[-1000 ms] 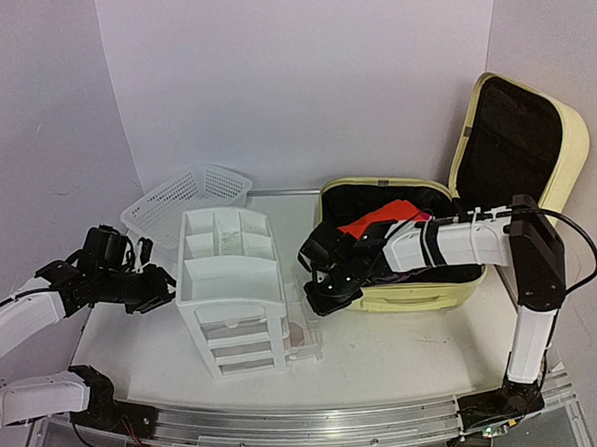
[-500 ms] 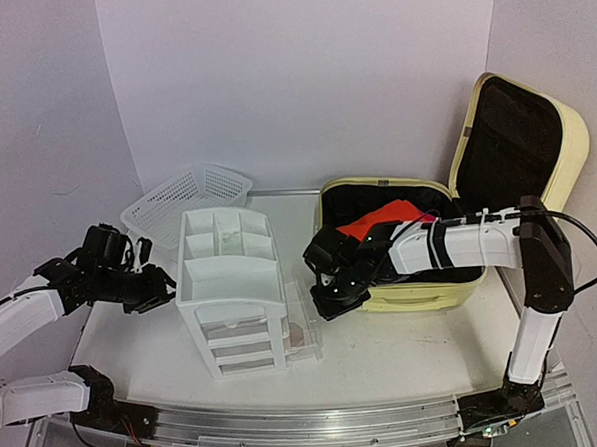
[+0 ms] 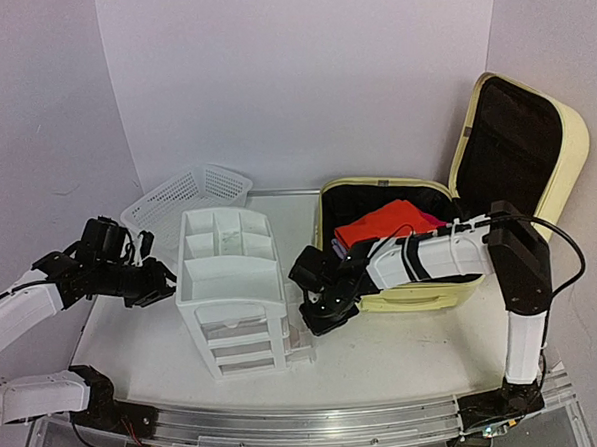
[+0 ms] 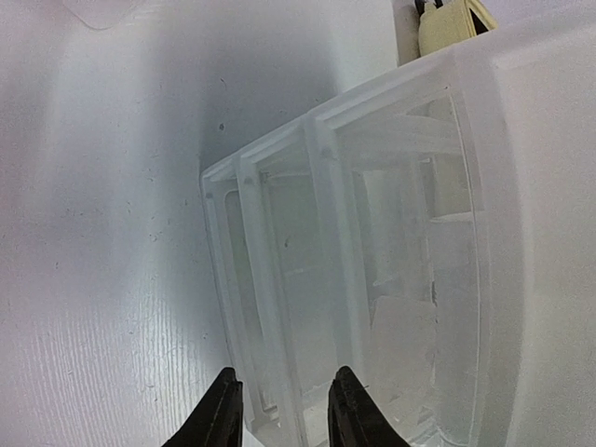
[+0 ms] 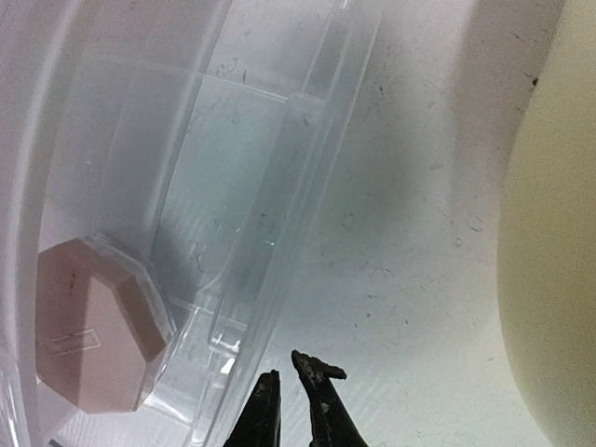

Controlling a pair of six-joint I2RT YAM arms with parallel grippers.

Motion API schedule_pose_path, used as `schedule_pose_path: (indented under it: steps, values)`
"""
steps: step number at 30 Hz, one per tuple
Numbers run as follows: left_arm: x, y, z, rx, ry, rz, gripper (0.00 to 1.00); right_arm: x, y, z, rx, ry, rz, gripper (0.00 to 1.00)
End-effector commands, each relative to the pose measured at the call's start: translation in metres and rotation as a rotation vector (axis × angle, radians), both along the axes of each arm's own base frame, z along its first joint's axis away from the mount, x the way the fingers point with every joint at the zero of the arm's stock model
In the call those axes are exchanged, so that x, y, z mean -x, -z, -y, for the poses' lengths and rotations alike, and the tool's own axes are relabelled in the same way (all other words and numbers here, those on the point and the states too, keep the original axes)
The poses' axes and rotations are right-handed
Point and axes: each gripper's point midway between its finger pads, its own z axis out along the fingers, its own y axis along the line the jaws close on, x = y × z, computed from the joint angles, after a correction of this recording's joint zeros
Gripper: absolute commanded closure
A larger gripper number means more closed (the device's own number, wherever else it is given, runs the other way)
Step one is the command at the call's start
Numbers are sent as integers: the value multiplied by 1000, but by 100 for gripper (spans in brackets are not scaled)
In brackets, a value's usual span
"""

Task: Open, take out, and arrange the luggage

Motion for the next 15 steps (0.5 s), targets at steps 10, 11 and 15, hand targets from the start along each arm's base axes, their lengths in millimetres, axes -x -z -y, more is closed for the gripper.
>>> schedule_pose_path:
  steps: [10, 11, 15]
  values:
    - [4, -12, 6, 68, 3, 18, 70, -17, -40, -95, -411, 32, -7, 82]
    - [5, -12, 6, 71, 0, 19, 70, -15, -41, -101, -440, 30, -22, 82]
    - [6, -19, -1, 62, -27, 53, 71, -12, -37, -119, -500, 25, -73, 78]
